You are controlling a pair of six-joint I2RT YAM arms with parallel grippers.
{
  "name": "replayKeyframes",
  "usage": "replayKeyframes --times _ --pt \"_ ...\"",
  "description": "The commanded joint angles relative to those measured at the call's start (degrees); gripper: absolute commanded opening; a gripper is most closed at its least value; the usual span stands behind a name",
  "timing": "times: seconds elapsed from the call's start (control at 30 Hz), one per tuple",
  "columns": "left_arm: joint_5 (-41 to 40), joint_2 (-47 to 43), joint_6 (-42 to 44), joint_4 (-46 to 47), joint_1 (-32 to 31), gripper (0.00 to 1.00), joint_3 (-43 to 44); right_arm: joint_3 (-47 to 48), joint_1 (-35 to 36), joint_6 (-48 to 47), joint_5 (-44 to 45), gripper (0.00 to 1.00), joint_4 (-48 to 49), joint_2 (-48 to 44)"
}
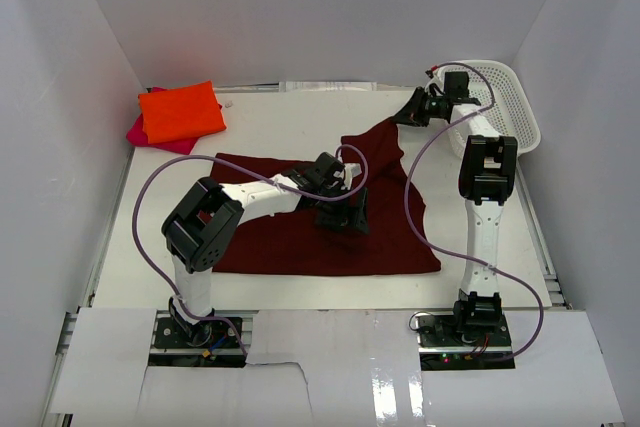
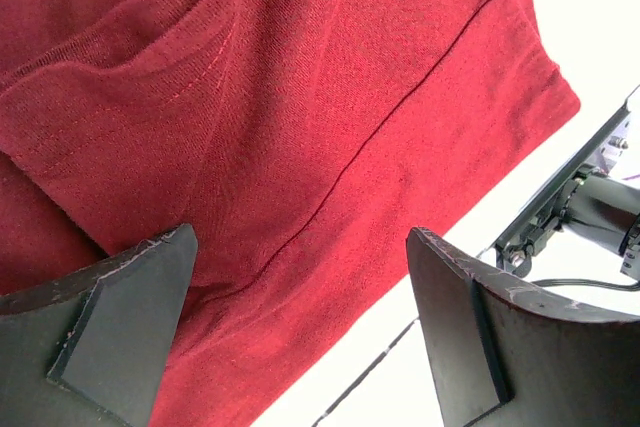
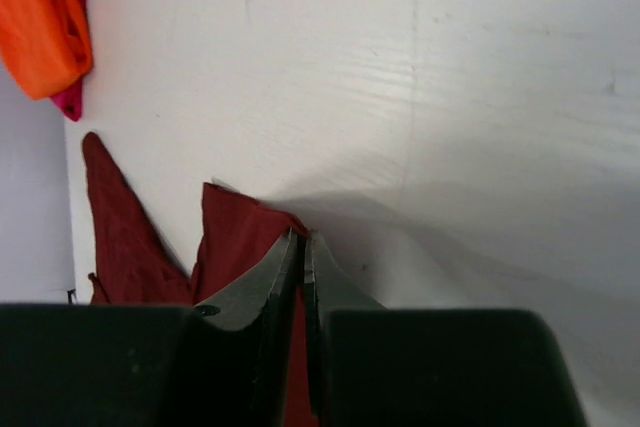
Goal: Fold and stack the t-shirts
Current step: Grap the side of the flattened tshirt furthest away from the robot with both arms
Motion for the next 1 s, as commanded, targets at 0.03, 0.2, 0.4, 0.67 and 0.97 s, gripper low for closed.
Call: replayKeyframes --times 0.03,0.2,0.4,0.67,0.97 --pt "2.94 0.63 1.41 -3.42 0.03 0.98 0.40 0.58 -1.20 6.99 -6.88 0.10 17.34 1.11" --pt "3.65 0.02 2.02 -3.60 -0.05 0.98 0.31 -1.72 -1.02 17.86 -11.98 0.08 33.52 2.95" --pt "3.74 -0.77 1.93 -3.86 -0.05 0.98 0.05 3.13 -0.41 21.68 -14.36 0.17 37.41 6.13" --pt "1.37 -4.81 2.02 -4.12 -0.05 0.98 1.45 0.04 -0.41 16.76 -12.16 0.08 35.84 3.31" --pt "-4.79 -6.14 3.43 -15.02 5.74 0.98 23.68 -9.69 -0.41 7.11 -8.40 0.61 30.06 -7.56"
